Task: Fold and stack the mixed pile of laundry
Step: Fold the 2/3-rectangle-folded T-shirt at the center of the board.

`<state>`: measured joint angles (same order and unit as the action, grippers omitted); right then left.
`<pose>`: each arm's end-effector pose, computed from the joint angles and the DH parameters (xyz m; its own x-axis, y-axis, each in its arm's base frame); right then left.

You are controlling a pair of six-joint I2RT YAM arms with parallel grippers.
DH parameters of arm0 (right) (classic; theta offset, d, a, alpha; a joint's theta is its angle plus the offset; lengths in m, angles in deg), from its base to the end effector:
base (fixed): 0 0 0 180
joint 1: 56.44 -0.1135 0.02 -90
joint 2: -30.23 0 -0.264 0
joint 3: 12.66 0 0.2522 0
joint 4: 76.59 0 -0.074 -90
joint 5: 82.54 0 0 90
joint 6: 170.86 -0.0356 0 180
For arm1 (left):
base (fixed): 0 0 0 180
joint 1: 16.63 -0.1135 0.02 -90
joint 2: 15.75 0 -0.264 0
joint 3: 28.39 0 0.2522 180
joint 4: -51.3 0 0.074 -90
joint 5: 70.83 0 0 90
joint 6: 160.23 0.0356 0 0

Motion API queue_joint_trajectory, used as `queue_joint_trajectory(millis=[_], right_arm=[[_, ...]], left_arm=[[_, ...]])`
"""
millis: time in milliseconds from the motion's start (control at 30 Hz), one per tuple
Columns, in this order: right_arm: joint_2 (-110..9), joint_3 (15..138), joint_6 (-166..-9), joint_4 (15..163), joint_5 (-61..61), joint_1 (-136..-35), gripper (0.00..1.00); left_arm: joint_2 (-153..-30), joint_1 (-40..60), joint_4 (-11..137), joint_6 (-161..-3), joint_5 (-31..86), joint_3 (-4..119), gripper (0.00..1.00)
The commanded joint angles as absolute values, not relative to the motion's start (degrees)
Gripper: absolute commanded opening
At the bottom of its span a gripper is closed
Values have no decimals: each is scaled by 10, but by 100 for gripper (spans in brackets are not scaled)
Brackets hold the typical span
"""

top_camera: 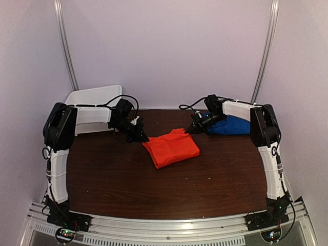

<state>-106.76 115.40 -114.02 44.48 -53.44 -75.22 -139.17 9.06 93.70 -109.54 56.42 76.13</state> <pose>0.4601 0.1893 0.1699 -0.9903 -0.0558 0.1272 0.0876 0.4598 0.8837 0.3990 -0.2159 0.1624 -0.9961 -0.0804 -0.0352 -0.0311 0.6984 -0.7150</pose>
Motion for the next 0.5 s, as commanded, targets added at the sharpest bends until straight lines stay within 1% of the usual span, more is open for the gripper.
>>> queue_joint_trajectory(millis=[0,100,267,467], right_arm=[[-1104,1165,-1124,452,-546,-759,0],[-1096,1115,-1082,430,-521,-765,0],[-1012,958,-1073,483,-503,-785,0],[-857,729,-1098,552,-487,-832,0]], left_arm=[[-1408,87,903,-1097,544,751,0],[-1423,96,904,-1075,533,752,0],[-1426,124,912,-1043,525,724,0],[-1332,146,881,-1030,532,605,0]])
